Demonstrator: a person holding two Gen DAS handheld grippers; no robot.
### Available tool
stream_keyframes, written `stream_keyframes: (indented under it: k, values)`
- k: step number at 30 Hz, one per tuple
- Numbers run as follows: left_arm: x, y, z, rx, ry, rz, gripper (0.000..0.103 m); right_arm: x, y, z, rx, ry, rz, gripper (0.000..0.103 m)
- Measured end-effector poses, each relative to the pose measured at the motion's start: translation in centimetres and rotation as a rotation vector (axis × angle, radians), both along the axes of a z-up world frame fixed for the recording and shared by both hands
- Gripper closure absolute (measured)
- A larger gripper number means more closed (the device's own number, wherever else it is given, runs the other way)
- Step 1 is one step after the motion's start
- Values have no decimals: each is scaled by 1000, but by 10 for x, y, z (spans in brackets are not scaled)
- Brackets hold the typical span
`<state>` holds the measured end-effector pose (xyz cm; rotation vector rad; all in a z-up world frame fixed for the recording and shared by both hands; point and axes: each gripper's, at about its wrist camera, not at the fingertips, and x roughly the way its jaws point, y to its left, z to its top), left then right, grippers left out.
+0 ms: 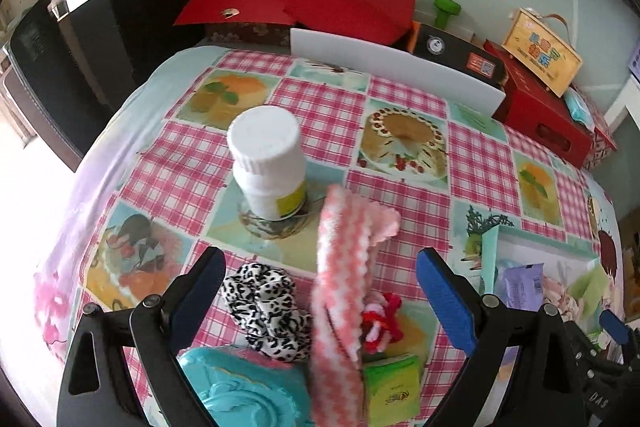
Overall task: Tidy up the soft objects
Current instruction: 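Move the right tool to the pink striped towel while the left tool approaches the leopard scrunchie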
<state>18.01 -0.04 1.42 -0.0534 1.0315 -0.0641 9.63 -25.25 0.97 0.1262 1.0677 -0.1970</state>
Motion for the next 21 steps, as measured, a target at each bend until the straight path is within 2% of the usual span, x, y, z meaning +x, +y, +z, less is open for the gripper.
stream_keyframes:
  k: [21]
  values:
    - [-5, 59, -3, -1, 4, 129, 7, 16, 67, -10, 16, 32, 129, 0]
